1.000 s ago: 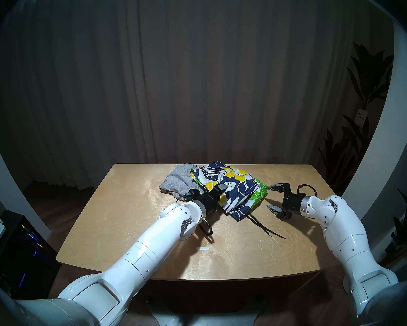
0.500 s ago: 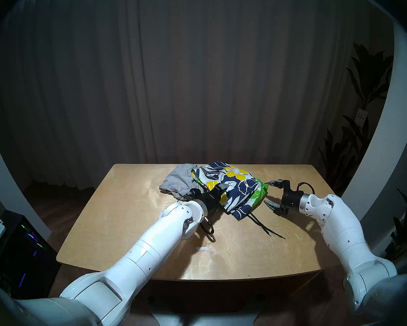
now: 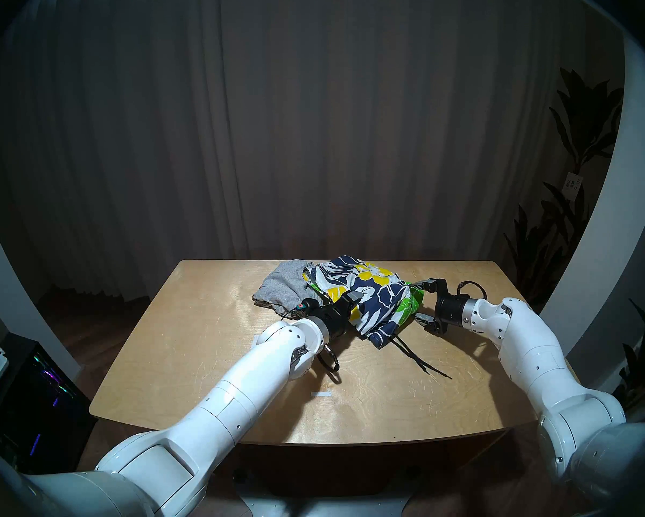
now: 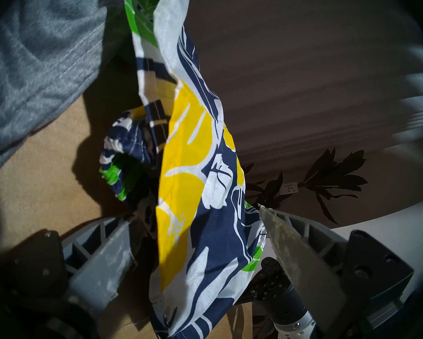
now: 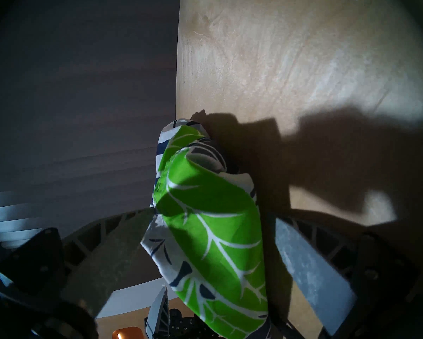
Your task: Fold pants twice and stack them
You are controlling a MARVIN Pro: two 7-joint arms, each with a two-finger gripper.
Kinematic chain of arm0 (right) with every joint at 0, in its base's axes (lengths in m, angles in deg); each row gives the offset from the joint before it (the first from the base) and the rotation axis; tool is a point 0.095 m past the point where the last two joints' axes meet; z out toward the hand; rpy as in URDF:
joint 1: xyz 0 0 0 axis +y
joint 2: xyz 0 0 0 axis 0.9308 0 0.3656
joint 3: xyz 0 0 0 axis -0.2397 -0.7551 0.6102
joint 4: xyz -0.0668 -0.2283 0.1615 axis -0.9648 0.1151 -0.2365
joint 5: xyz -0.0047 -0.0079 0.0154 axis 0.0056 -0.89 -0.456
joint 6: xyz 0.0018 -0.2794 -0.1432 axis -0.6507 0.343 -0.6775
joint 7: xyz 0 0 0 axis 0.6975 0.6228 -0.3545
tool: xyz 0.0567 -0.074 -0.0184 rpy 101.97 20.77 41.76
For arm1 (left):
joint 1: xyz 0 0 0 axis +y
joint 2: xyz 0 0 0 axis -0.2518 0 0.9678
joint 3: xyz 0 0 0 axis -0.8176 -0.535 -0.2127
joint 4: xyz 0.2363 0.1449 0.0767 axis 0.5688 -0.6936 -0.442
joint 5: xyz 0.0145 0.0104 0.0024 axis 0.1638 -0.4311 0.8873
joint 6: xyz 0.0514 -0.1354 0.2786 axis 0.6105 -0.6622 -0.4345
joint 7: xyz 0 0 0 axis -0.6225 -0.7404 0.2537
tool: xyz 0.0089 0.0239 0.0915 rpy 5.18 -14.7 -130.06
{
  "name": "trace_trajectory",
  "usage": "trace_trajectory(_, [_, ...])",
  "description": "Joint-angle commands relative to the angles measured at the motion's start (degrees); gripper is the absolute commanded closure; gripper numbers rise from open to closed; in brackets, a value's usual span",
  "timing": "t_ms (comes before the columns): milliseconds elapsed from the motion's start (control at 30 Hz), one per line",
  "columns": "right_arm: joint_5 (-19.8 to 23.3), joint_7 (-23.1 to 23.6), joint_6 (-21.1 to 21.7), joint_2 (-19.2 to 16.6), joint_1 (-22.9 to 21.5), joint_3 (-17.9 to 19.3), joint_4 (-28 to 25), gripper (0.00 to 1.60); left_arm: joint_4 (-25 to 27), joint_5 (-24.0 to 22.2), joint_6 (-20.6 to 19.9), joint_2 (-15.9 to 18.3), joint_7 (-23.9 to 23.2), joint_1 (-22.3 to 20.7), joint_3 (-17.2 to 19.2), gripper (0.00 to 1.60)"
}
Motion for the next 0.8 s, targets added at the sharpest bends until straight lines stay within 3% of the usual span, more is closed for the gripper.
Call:
trace_trajectory(0, [2.61,2.75,3.26,1.23,-2.77,1.22,3.48,0.00,-2.18,-0.62,1.08,0.09,-6.75,1.91,0.84,0.00])
trace_trajectory(167, [4.35,4.44,5.07,0.68,-2.94,2.53,6.36,0.00,-3.74,-0.45,1.53,-0.13,-11.50,2.18,1.02,0.00])
trace_trajectory(300, [2.10,6.12,5.07,0.57,-3.75,0.98,7.94,0.00,-5.36,-0.15,1.80,-0.57,-13.38,1.83,0.93,0.00])
trace_trajectory(767, [-3.26,8.83,4.17,3.32,-9.88,-3.66,12.10,0.00,-6.58,1.82,1.67,-2.24,-4.16,-2.87,-0.68,0.00])
